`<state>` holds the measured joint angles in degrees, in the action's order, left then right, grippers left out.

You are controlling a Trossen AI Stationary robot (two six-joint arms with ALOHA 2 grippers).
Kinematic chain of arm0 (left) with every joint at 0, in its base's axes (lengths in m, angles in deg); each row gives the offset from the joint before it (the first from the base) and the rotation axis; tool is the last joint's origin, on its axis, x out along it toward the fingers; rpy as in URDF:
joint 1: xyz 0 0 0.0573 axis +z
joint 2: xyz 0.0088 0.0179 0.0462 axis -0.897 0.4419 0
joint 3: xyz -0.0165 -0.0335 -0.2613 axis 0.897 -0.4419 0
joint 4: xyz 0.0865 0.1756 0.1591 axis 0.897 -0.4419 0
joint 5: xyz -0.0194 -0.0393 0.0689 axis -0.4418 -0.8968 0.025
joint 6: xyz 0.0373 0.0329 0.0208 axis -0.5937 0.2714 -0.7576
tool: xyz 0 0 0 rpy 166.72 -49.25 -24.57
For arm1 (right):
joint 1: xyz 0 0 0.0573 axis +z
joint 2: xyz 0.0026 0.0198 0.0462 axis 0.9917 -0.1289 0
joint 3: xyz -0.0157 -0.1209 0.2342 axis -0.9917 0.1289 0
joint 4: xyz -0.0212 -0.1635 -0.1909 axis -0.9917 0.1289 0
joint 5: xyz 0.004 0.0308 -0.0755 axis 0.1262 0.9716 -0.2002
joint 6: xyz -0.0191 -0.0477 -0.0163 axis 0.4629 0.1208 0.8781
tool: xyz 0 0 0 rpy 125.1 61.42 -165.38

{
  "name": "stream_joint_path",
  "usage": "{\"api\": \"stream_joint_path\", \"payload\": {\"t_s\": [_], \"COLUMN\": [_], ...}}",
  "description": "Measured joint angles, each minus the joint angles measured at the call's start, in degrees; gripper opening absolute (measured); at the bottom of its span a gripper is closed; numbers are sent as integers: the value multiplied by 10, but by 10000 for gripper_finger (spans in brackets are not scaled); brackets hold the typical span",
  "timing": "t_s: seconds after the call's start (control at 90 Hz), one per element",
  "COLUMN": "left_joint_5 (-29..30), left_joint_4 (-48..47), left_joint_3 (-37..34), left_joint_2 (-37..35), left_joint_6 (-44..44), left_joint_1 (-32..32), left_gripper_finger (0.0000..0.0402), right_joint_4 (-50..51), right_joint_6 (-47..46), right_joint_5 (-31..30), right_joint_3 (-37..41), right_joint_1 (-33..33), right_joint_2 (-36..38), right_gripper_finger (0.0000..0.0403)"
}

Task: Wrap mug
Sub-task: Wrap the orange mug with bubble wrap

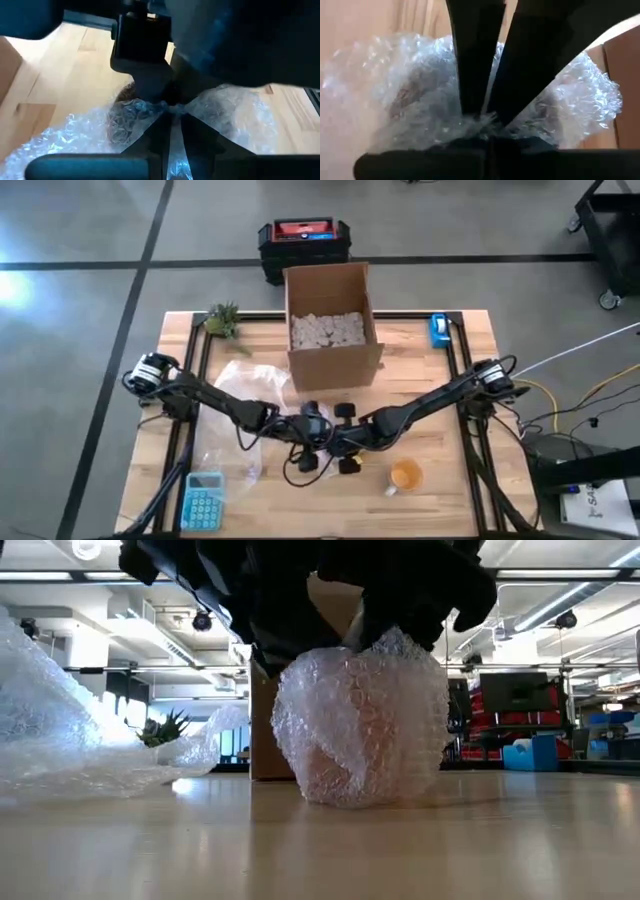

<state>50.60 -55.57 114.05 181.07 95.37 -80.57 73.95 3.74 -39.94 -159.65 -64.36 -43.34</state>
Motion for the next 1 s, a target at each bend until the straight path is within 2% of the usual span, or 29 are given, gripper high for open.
{"api": "stream_joint_path", "payload": {"t_s": [0.211, 0.289, 0.4, 0.5, 0.7, 0.822, 1.0], "left_joint_5": [5, 8, 11, 11, 1, 1, 0], "left_joint_4": [-12, -12, -12, -18, -139, -222, -244], "left_joint_3": [-2, -2, -2, -2, 39, 58, 30], "left_joint_2": [4, 4, 4, 0, -48, -81, -91], "left_joint_6": [6, 6, 6, 6, 13, 52, 117], "left_joint_1": [1, 1, 1, 1, 0, -13, -56], "left_gripper_finger": [36, 36, 36, 36, 36, 36, 36], "right_joint_4": [103, 88, 16, -9, -7, -16, -27], "right_joint_6": [10, 32, 43, 50, 29, 23, 27], "right_joint_5": [-9, -1, 9, 44, 30, 29, 30], "right_joint_3": [-49, -46, -37, -15, 9, 11, 12], "right_joint_1": [2, 3, 4, 2, 0, -2, -4], "right_joint_2": [41, 47, 52, 30, -5, -11, -11], "right_gripper_finger": [2, 2, 2, 2, 2, 2, 2]}}
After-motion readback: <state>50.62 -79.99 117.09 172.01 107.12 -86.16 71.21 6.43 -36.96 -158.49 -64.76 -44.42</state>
